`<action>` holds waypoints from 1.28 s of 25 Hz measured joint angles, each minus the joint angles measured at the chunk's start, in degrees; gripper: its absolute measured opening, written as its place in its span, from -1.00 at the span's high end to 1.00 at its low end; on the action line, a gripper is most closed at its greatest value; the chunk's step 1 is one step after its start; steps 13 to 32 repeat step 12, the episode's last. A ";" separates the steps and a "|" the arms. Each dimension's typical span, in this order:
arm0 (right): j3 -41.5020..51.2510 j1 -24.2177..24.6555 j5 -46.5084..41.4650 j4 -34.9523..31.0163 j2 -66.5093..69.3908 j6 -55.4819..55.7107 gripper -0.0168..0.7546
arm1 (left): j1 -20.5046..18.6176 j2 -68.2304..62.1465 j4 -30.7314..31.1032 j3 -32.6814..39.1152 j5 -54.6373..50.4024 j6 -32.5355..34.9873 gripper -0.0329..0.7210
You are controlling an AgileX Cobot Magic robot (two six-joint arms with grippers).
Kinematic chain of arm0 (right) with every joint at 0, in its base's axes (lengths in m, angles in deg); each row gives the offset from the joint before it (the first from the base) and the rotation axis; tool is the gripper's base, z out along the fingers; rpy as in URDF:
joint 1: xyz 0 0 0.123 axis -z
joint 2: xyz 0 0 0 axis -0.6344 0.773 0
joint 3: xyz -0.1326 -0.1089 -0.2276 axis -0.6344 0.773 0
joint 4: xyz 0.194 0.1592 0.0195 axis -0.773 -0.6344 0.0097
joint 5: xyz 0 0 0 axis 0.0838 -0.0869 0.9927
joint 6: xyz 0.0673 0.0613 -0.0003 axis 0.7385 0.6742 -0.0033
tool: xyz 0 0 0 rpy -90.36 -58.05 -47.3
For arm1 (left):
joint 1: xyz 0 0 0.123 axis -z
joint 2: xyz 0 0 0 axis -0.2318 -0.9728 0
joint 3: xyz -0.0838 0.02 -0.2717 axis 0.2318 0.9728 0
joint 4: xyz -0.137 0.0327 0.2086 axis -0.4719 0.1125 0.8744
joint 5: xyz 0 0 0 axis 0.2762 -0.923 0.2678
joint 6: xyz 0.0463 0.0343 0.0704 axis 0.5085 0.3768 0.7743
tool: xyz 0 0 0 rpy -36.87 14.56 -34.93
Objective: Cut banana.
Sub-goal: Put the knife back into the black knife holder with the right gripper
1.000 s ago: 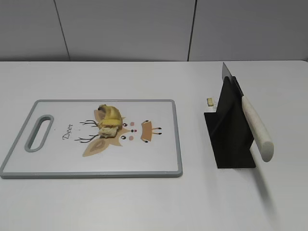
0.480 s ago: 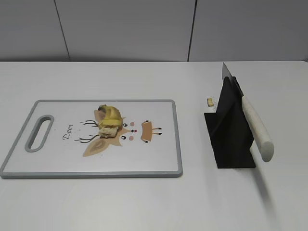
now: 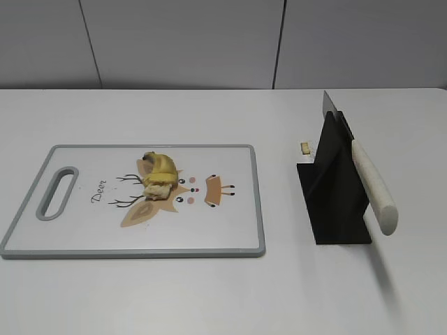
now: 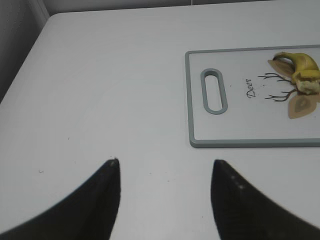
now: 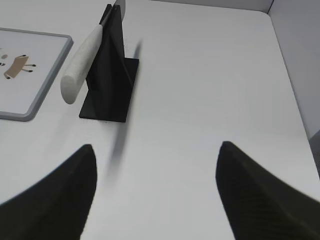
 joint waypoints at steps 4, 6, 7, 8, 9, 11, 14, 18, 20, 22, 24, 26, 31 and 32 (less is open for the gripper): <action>0.00 0.00 -0.06 0.00 0.00 0.00 -0.53 | 0.00 0.00 0.00 0.00 0.00 0.00 -0.53; 0.00 0.00 -0.06 0.00 0.00 0.00 -0.53 | 0.00 0.00 0.00 0.00 0.00 0.00 -0.53; 0.00 0.00 -0.06 0.00 0.00 0.00 -0.53 | 0.00 0.00 0.00 0.00 0.00 0.00 -0.53; 0.00 0.00 -0.06 0.00 0.00 0.00 -0.53 | 0.00 0.00 0.00 0.00 0.00 0.00 -0.53; 0.00 0.00 -0.06 0.00 0.00 0.00 -0.53 | 0.00 0.00 0.00 0.00 0.00 0.00 -0.53; 0.00 0.00 -0.06 0.00 0.00 0.00 -0.53 | 0.00 0.00 0.00 0.00 0.00 0.00 -0.53; 0.00 0.00 -0.06 0.00 0.00 0.00 -0.53 | 0.00 0.00 0.00 0.00 0.00 0.00 -0.53; 0.00 0.00 -0.06 0.00 0.00 0.00 -0.53 | 0.00 0.00 0.00 0.00 0.00 0.00 -0.53; 0.00 0.00 -0.06 0.00 0.00 0.00 -0.53 | 0.00 0.00 0.00 0.00 0.00 0.00 -0.53; 0.00 0.00 -0.06 0.00 0.00 0.00 -0.53 | 0.00 0.00 0.00 0.00 0.00 0.00 -0.53; 0.00 0.00 -0.06 0.00 0.00 0.00 -0.53 | 0.00 0.00 0.00 0.00 0.00 0.00 -0.53; 0.00 0.00 -0.06 0.00 0.00 0.00 -0.53 | 0.00 0.00 0.00 0.00 0.00 0.00 -0.53; 0.00 0.00 -0.06 0.00 0.00 0.00 -0.53 | 0.00 0.00 0.00 0.00 0.00 0.00 -0.53; 0.00 0.00 -0.06 0.00 0.00 0.00 -0.53 | 0.00 0.00 0.00 0.00 0.00 0.00 -0.53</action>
